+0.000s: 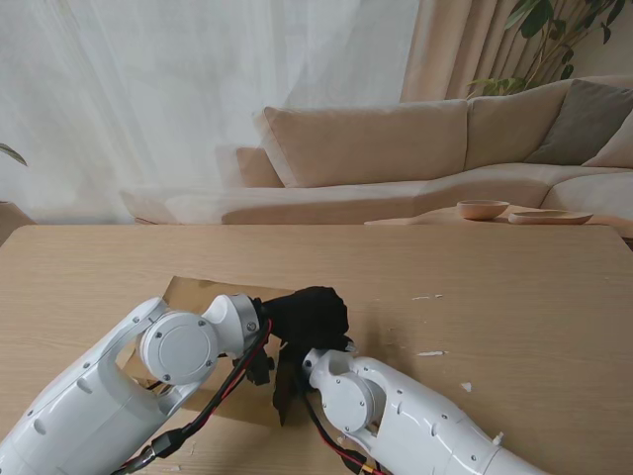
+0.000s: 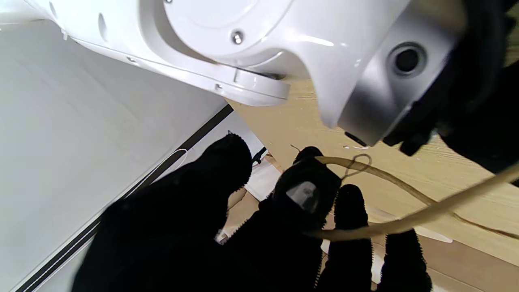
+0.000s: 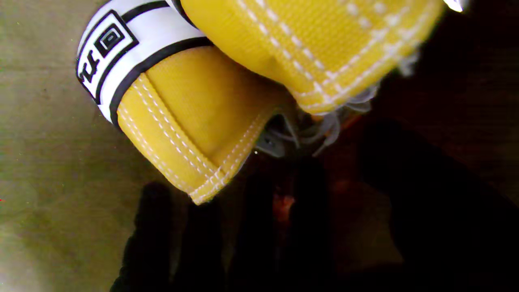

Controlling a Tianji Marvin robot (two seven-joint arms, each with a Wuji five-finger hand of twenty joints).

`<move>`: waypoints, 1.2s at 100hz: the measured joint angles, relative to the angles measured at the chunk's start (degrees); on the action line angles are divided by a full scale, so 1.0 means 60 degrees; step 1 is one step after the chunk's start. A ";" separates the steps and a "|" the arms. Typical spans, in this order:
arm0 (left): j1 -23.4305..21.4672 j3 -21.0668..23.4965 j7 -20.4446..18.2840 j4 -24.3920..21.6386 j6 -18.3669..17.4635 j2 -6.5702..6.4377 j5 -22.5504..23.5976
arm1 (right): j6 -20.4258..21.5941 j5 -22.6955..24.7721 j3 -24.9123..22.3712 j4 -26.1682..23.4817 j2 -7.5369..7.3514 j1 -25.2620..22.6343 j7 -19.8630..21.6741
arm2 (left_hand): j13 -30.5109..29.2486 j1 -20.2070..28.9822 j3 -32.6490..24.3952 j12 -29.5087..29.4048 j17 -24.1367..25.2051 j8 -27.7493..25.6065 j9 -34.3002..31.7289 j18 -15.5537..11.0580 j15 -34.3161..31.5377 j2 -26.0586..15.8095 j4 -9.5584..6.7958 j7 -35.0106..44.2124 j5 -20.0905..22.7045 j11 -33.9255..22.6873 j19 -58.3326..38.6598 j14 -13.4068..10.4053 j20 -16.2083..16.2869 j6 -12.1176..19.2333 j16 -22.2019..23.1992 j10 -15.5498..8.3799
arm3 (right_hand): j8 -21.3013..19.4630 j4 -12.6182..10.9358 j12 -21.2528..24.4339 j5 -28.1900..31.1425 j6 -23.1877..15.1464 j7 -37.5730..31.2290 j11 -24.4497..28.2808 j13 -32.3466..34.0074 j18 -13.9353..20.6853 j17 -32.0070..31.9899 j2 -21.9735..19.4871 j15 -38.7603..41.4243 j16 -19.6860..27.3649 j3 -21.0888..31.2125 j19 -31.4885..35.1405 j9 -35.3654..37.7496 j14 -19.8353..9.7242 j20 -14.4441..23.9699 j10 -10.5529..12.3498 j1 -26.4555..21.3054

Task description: Bag the shoes

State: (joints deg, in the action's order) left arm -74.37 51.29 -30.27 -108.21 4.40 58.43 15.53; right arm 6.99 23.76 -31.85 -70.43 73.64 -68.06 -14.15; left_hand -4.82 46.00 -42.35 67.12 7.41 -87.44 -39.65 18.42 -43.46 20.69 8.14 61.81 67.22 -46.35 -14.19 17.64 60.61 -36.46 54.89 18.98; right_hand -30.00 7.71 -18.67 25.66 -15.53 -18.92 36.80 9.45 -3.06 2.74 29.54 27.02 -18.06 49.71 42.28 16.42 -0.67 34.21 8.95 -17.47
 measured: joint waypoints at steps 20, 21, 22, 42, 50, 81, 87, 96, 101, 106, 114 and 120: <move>-0.0044 0.0099 0.0033 0.0020 -0.0064 0.0002 0.0173 | 0.0089 0.0077 -0.0408 -0.0508 -0.0330 -0.0314 0.0342 | 0.0000 0.0000 0.0000 0.0000 0.0000 -0.0001 0.0000 0.0000 0.0001 0.0000 0.0000 0.0000 -0.0002 0.0000 0.0000 0.0000 0.0000 0.0000 0.0000 0.0000 | 0.0398 -0.0094 0.0240 -0.0458 0.0364 0.0502 -0.0609 -0.0002 0.0032 -0.0094 -0.0436 -0.1392 0.0702 -0.0275 -0.1726 -0.0327 -0.0159 -0.0501 -0.0091 0.0225; -0.0046 0.0104 0.0036 0.0021 -0.0065 0.0002 0.0179 | 0.0089 0.0098 -0.0436 -0.0540 -0.0348 -0.0338 0.0355 | 0.0000 0.0000 0.0000 0.0000 0.0000 -0.0001 0.0000 0.0001 0.0001 0.0000 0.0000 0.0000 -0.0002 0.0000 0.0000 0.0000 0.0000 0.0000 0.0000 0.0000 | 0.0398 -0.0094 0.0240 -0.0458 0.0370 0.0504 -0.0612 -0.0002 0.0032 -0.0094 -0.0436 -0.1453 0.0704 -0.0275 -0.1763 -0.0327 -0.0158 -0.0502 -0.0091 0.0225; -0.0049 0.0108 0.0040 0.0023 -0.0066 0.0002 0.0184 | 0.0088 0.0118 -0.0461 -0.0568 -0.0365 -0.0360 0.0367 | 0.0000 0.0000 0.0000 0.0000 0.0000 -0.0001 0.0000 0.0001 0.0001 0.0000 0.0000 0.0000 -0.0002 0.0000 0.0000 0.0000 0.0000 0.0000 0.0000 0.0000 | 0.0398 -0.0094 0.0240 -0.0458 0.0370 0.0504 -0.0612 -0.0002 0.0033 -0.0094 -0.0436 -0.1453 0.0704 -0.0275 -0.1776 -0.0327 -0.0158 -0.0502 -0.0091 0.0225; -0.0149 0.0224 0.0206 0.0045 -0.0079 0.0023 0.0248 | -0.0004 0.0519 -0.1096 -0.1216 -0.0699 -0.0982 0.0586 | 0.0000 0.0000 0.0000 0.0000 0.0001 -0.0004 0.0002 0.0001 0.0001 0.0000 0.0000 0.0000 -0.0002 0.0002 0.0000 0.0000 0.0000 0.0000 0.0000 0.0000 | 0.0399 -0.0094 0.0241 -0.0460 0.0372 0.0500 -0.0612 -0.0002 0.0033 -0.0094 -0.0580 -0.1456 0.0705 -0.0398 -0.2001 -0.0327 -0.0159 -0.0503 -0.0095 0.0225; -0.0176 0.0252 0.0245 0.0051 -0.0079 0.0033 0.0264 | -0.0037 0.0647 -0.1349 -0.1467 -0.0847 -0.1235 0.0785 | 0.0000 0.0000 0.0000 0.0000 0.0001 -0.0005 0.0002 0.0001 0.0001 0.0000 0.0000 0.0000 -0.0003 0.0002 0.0000 0.0000 0.0000 0.0000 0.0000 0.0000 | 0.0399 -0.0094 0.0241 -0.0474 0.0372 0.0500 -0.0612 -0.0002 0.0033 -0.0094 -0.0580 -0.1478 0.0709 -0.0395 -0.2160 -0.0331 -0.0160 -0.0503 -0.0096 0.0225; -0.0245 0.0370 0.0260 0.0061 -0.0116 0.0040 0.0322 | -0.0225 0.1061 -0.2633 -0.2472 -0.1267 -0.2442 0.1244 | 0.0000 0.0000 0.0003 0.0000 0.0001 -0.0006 0.0002 0.0001 0.0002 0.0000 0.0000 0.0000 -0.0003 0.0003 0.0000 0.0000 0.0000 0.0000 0.0001 0.0000 | 0.0399 -0.0094 0.0505 -0.1066 0.0469 0.0783 -0.1119 -0.0015 0.0033 -0.0191 -0.1043 -0.2063 0.0949 -0.0932 -0.2741 -0.0601 -0.0160 -0.0443 -0.0111 0.0350; -0.0260 0.0385 0.0265 0.0061 -0.0123 0.0040 0.0323 | -0.0283 0.1125 -0.2907 -0.2714 -0.1334 -0.2715 0.1352 | 0.0000 0.0000 0.0003 0.0000 0.0001 -0.0006 0.0002 0.0000 0.0002 0.0000 0.0000 0.0000 -0.0003 0.0003 0.0000 0.0000 0.0000 0.0000 0.0000 0.0000 | 0.0399 -0.0094 0.0557 -0.1067 0.0469 0.0835 -0.1151 -0.0016 0.0033 -0.0200 -0.0980 -0.2094 0.0954 -0.1022 -0.2796 -0.0601 -0.0160 -0.0431 -0.0111 0.0350; -0.0297 0.0423 0.0265 0.0061 -0.0123 0.0040 0.0336 | -0.0396 0.1401 -0.3387 -0.3125 -0.1426 -0.3178 0.1493 | 0.0000 0.0000 0.0016 0.0000 0.0000 -0.0006 0.0002 0.0000 0.0051 0.0000 0.0000 0.0000 -0.0003 0.0004 0.0000 0.0000 0.0000 0.0000 0.0000 0.0000 | 0.0399 -0.0280 0.0589 -0.1068 0.0469 0.0841 -0.1234 -0.0020 0.0033 -0.0205 -0.0978 -0.2165 0.0954 -0.1055 -0.2815 -0.0601 -0.0160 -0.0401 -0.0114 0.0351; -0.0322 0.0451 0.0262 0.0060 -0.0119 0.0040 0.0353 | -0.0459 0.1568 -0.3658 -0.3346 -0.1472 -0.3438 0.1563 | 0.0000 0.0000 0.0018 0.0000 0.0001 -0.0006 0.0002 0.0001 0.0054 0.0000 0.0000 0.0000 -0.0004 0.0004 0.0000 0.0000 0.0000 0.0000 0.0001 0.0000 | 0.0399 -0.0282 0.0590 -0.1069 0.0471 0.0843 -0.1238 -0.0022 0.0033 -0.0206 -0.0978 -0.2195 0.0954 -0.1055 -0.2822 -0.0601 -0.0161 -0.0338 -0.0114 0.0351; -0.0349 0.0476 0.0262 0.0055 -0.0106 0.0040 0.0368 | -0.0535 0.1683 -0.3942 -0.3573 -0.1523 -0.3712 0.1658 | 0.0000 0.0000 0.0019 0.0000 0.0001 -0.0006 0.0002 0.0001 0.0056 -0.0003 0.0000 0.0000 -0.0006 0.0006 0.0000 0.0000 0.0000 0.0000 0.0000 0.0000 | 0.0399 -0.0282 0.0591 -0.1069 0.0472 0.0844 -0.1238 -0.0023 0.0032 -0.0206 -0.0978 -0.2200 0.0954 -0.1158 -0.2825 -0.0601 -0.0161 -0.0327 -0.0114 0.0351; -0.0377 0.0494 0.0264 0.0050 -0.0084 0.0039 0.0381 | -0.0684 0.1762 -0.4369 -0.3887 -0.1587 -0.4134 0.1751 | 0.0000 0.0000 0.0023 0.0000 0.0000 -0.0006 0.0047 0.0000 0.0058 -0.0005 0.0000 -0.0001 -0.0012 0.0006 0.0000 0.0000 0.0000 0.0000 0.0001 0.0000 | 0.0400 -0.0282 0.0591 -0.1069 0.0473 0.0846 -0.1238 -0.0023 0.0032 -0.0206 -0.0978 -0.2203 0.0954 -0.1156 -0.2827 -0.0602 -0.0161 -0.0304 -0.0116 0.0351; -0.0392 0.0498 0.0271 0.0049 -0.0070 0.0039 0.0408 | -0.0813 0.1830 -0.4702 -0.4102 -0.1620 -0.4460 0.1806 | 0.0000 0.0000 0.0024 -0.0108 0.0001 -0.0006 0.0127 0.0000 0.0212 -0.0006 0.0000 -0.0001 -0.0212 0.0009 0.0000 0.0000 0.0000 0.0000 0.0001 0.0000 | 0.0400 -0.0282 0.0591 -0.1069 0.0476 0.0856 -0.1238 -0.0023 0.0029 -0.0206 -0.0978 -0.2204 0.0954 -0.1155 -0.2839 -0.0602 -0.0161 -0.0285 -0.0116 0.0351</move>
State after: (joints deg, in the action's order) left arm -76.72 54.28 -28.65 -107.92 3.98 58.66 17.98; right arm 2.11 34.74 -60.06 -95.04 63.92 -94.82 -3.32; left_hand -4.81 46.00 -42.21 66.46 7.42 -87.47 -38.89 18.42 -42.19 20.66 8.14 61.81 65.94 -46.30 -14.19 17.64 60.61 -36.46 54.89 18.98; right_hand -27.60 6.02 -15.12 19.25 -12.67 -13.79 29.37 9.31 -2.89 1.50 23.68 13.80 -12.33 42.78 25.25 12.81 -1.64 32.50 8.25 -15.36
